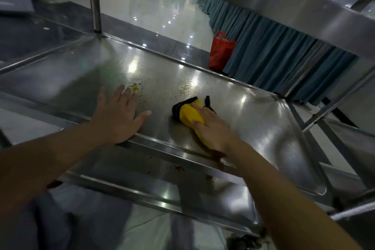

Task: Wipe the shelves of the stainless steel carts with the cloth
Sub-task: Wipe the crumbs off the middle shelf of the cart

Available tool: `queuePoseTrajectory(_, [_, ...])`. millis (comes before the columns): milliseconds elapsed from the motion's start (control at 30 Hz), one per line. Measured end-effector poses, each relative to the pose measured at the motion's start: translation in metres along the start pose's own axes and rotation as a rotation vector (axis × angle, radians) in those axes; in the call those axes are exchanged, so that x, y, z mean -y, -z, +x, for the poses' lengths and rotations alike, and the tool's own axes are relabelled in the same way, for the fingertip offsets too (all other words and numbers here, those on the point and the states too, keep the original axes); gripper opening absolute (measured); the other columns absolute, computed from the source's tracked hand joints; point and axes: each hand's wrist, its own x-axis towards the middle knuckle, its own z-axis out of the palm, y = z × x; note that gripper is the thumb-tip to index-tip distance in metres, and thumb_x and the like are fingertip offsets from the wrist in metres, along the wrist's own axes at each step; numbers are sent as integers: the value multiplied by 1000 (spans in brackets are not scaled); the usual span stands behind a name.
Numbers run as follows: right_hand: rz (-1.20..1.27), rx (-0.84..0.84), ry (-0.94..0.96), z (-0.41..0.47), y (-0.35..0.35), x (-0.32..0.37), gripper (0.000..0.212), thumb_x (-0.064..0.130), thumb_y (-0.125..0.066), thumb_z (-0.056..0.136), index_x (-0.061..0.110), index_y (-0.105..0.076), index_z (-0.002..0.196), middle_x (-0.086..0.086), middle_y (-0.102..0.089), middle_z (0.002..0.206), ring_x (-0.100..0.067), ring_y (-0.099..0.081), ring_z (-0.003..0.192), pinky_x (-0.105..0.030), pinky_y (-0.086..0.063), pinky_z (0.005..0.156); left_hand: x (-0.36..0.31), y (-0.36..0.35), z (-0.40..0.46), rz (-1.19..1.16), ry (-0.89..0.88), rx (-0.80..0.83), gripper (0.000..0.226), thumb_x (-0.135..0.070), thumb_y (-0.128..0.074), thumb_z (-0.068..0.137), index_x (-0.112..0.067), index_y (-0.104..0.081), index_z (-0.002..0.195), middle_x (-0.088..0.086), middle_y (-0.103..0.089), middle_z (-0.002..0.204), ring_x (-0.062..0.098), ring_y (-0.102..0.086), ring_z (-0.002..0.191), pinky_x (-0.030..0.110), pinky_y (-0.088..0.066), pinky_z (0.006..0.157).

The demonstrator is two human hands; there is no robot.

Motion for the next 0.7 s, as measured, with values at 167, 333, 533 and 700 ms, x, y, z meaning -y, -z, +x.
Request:
queuePoseTrajectory(167, [-84,-69,-109,-8,4,-29,57,53,-29,99,46,-3,149,-5,-14,162,-27,-20,146,-52,-23,114,22,3,18,60,-58,-1,104,-75,16,72,-15,-11,153,4,-3,162,18,7,148,54,0,115])
queuePoseTrajectory(333, [-50,-38,97,-28,-1,-32,56,62,-28,94,63,3,141,1,-9,162,-23,-16,147,-51,-18,116,47,-8,33,-204,146,-81,110,-81,11,74,-9,-27,148,15,-25,157,30,-15,147,57,-10,116])
queuePoseTrajectory(533, [-28,-8,74,26,4,-24,53,59,-34,96,69,0,136,7,-13,161,-20,-17,147,-45,-17,117,54,-27,35,-194,113,-123,101,-80,9,80,-16,-30,148,7,-29,156,26,-16,147,57,-9,117])
queuePoseTrajectory(700, [-12,-110,-41,117,12,-25,55,54,-37,96,52,-14,146,3,-24,158,-26,-28,143,-50,-26,112,51,-27,32,-196,174,-173,101,-79,6,83,-10,-39,142,15,-38,150,31,-25,143,56,-15,116])
